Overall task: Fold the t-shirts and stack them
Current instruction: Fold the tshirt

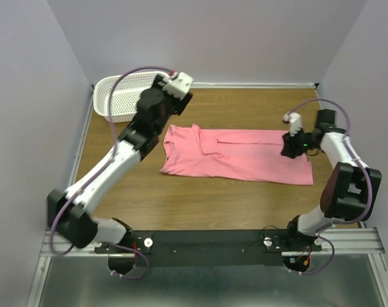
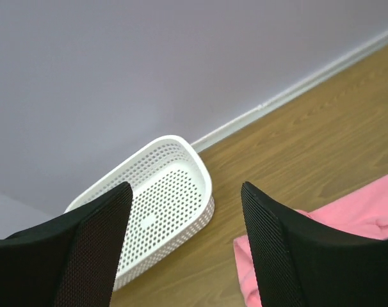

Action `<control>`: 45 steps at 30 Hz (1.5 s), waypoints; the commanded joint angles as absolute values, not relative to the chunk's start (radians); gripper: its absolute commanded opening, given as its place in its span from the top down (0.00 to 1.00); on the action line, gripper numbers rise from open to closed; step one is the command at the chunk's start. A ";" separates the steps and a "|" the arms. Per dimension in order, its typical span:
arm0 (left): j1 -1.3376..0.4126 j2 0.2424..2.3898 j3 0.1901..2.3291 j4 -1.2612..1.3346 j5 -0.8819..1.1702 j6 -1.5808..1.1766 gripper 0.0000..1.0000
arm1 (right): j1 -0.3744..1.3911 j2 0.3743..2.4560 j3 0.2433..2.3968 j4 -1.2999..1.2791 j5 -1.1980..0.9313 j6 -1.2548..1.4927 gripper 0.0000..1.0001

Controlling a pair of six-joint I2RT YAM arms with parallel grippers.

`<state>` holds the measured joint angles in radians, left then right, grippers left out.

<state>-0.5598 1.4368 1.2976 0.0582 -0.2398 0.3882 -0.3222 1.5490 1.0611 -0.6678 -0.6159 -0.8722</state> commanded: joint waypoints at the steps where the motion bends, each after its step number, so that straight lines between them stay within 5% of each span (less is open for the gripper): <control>1: -0.529 1.119 1.082 0.080 -0.272 0.109 0.20 | -0.004 1.551 1.109 -0.706 -0.626 -0.832 0.50; 6: -0.512 0.735 0.757 0.037 -0.213 0.046 0.18 | 0.455 1.698 1.270 -0.548 -0.415 -0.605 0.50; 11: -0.511 0.491 0.612 -0.020 -0.302 0.009 0.16 | 0.636 1.963 1.527 -0.451 -0.088 -0.405 0.51; 23: -0.511 0.451 0.578 0.029 -0.295 0.025 0.16 | 0.706 2.077 1.549 -0.453 0.037 -0.383 0.52; 45: -0.509 0.439 0.572 0.035 -0.299 0.029 0.16 | 0.745 2.029 1.483 -0.456 -0.038 -0.382 0.50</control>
